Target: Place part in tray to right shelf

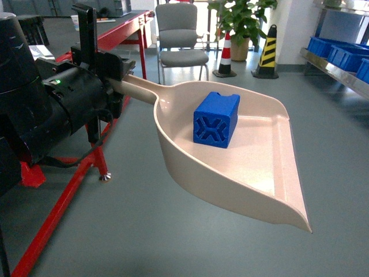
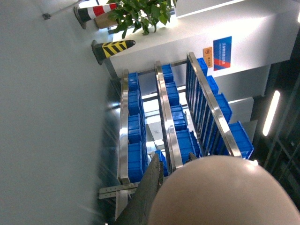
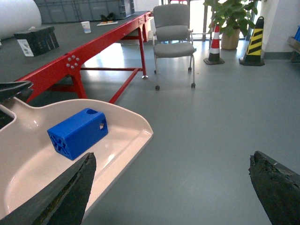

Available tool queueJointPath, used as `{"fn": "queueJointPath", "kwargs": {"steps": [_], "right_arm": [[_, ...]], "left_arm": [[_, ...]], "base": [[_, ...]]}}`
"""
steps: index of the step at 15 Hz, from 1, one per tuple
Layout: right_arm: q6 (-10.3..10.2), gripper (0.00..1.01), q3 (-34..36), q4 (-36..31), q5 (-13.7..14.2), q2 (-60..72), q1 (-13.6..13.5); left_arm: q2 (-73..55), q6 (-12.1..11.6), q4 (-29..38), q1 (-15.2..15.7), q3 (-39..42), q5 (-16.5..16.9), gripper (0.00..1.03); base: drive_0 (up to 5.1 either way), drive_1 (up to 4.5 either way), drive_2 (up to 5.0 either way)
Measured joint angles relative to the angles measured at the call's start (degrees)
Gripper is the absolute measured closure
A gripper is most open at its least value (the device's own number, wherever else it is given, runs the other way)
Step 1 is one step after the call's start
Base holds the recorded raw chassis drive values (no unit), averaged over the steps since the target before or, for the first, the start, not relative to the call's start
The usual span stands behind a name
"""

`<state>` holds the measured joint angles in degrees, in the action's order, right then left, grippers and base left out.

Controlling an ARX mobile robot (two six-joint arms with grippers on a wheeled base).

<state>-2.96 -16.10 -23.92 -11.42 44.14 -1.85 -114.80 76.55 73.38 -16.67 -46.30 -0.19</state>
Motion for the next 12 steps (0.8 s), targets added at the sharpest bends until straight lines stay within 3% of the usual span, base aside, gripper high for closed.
{"fn": "queueJointPath", "kwargs": {"steps": [12], "right_arm": [[0.0, 0.03, 0.0, 0.0, 0.0, 0.0, 0.0]], "left_arm": [[0.0, 0.0, -0.3, 0.0, 0.0, 0.1, 0.91]], "base": [[0.0, 4.15, -4.2]]}}
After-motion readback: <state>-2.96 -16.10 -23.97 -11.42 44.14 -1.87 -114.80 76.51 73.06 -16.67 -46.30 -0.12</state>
